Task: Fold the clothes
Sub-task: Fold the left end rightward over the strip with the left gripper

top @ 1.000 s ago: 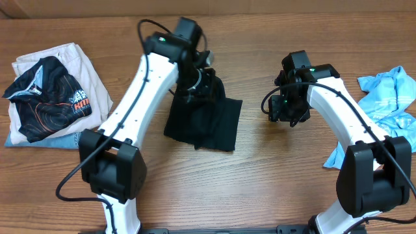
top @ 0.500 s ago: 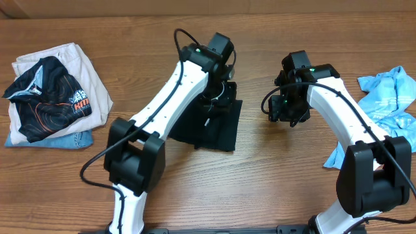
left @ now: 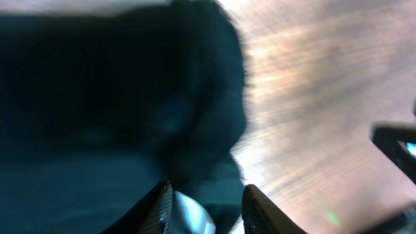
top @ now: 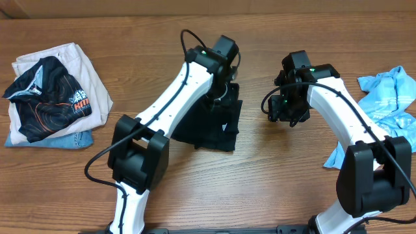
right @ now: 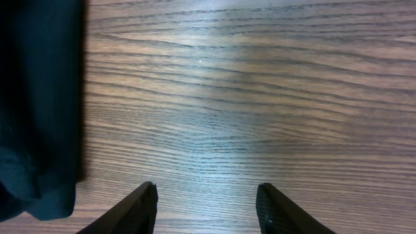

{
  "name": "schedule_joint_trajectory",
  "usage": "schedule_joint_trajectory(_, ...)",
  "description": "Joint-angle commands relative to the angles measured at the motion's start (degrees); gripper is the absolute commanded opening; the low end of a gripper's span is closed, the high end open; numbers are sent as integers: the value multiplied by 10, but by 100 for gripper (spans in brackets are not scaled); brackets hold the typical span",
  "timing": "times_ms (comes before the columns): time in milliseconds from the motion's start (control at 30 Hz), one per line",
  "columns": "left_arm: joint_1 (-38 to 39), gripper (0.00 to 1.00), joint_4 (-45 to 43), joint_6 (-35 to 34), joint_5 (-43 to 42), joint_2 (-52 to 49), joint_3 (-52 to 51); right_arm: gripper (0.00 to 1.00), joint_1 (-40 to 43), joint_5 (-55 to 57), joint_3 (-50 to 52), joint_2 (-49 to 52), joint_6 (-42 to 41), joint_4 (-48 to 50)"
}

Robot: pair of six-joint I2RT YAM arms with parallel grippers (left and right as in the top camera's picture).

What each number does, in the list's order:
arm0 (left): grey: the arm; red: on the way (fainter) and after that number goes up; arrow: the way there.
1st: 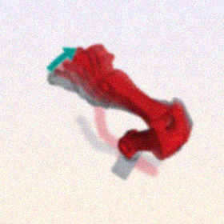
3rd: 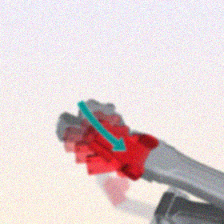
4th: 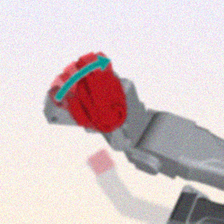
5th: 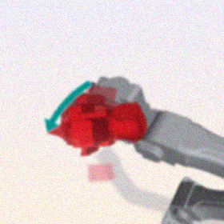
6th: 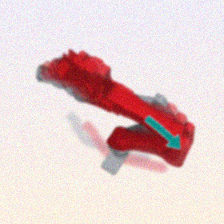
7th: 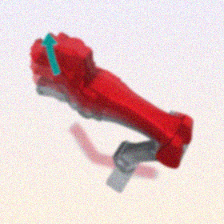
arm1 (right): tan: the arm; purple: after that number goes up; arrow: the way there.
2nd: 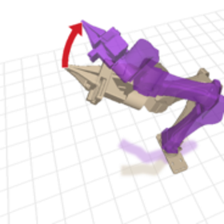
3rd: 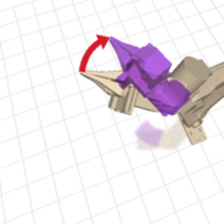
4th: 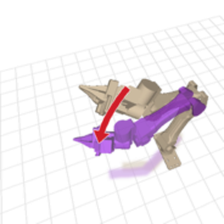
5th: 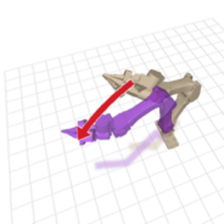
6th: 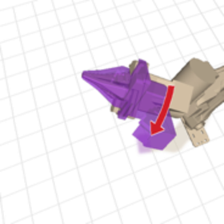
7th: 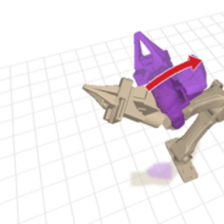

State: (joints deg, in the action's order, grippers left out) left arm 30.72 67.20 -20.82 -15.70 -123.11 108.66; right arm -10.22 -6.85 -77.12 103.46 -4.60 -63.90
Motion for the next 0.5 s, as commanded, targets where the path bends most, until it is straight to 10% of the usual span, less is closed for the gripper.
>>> schedule_joint_trajectory(0, -43, 44, -13, 16, 113, 48, 31, 53, -1, -127, 3, -2, 58, -6)
schedule_joint_trajectory(167, -103, 57, -68, 48, 176, 38, 31, 58, -9, -290, 3, -2, 96, -61)
schedule_joint_trajectory(467, -146, 62, -129, 73, 162, -12, 30, 73, -105, -192, 3, -1, 96, -29)
